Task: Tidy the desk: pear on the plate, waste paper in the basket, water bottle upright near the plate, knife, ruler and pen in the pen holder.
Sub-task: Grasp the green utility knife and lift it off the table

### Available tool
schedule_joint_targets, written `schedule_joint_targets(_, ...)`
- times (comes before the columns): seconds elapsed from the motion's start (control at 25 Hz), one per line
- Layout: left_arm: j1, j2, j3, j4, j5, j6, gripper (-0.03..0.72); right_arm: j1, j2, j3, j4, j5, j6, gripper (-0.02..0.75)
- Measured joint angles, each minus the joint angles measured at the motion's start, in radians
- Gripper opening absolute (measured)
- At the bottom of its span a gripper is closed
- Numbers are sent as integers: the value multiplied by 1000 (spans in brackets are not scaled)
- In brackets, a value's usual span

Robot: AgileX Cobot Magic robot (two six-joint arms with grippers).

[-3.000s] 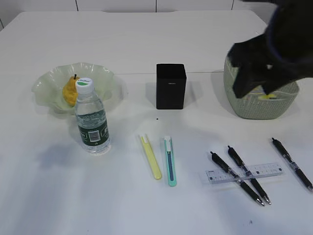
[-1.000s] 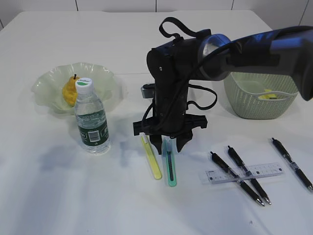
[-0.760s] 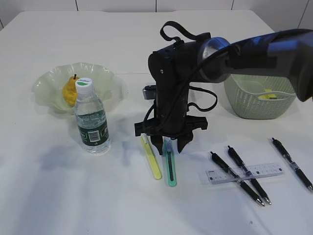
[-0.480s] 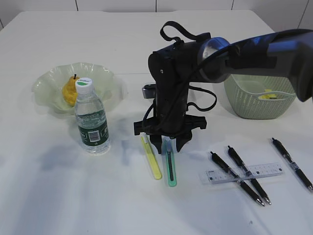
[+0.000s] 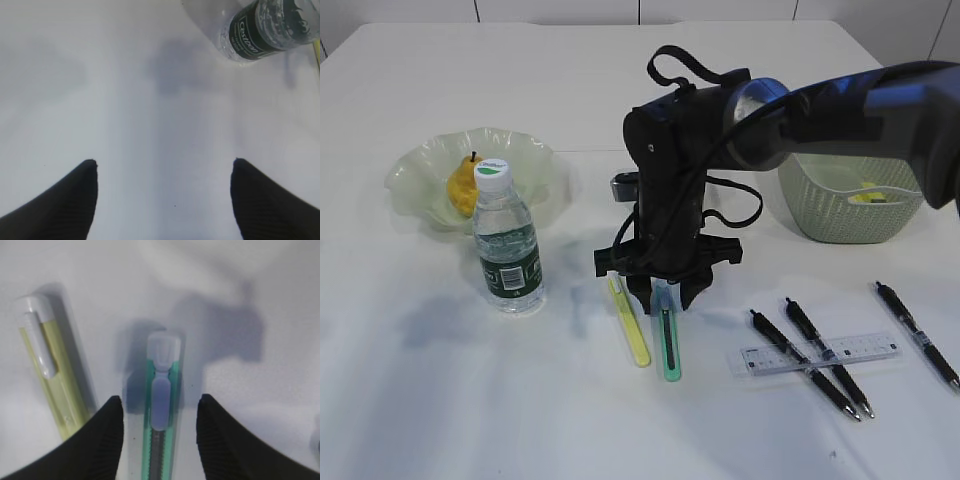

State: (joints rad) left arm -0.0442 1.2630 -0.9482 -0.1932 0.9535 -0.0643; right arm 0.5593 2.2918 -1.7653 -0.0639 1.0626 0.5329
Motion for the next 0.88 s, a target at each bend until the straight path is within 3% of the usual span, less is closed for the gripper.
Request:
schedule_joint_targets(0.32, 0, 0, 0, 0, -2, 0, 590, 0, 16, -4, 0, 0, 2, 337)
schedule_joint_targets(0.6, 0, 0, 0, 0, -2, 0, 590, 0, 16, -4, -2, 0, 2, 160)
schedule_joint_targets(0.88, 0, 0, 0, 0, -2, 0, 590, 0, 16, -4, -8, -2, 2, 127)
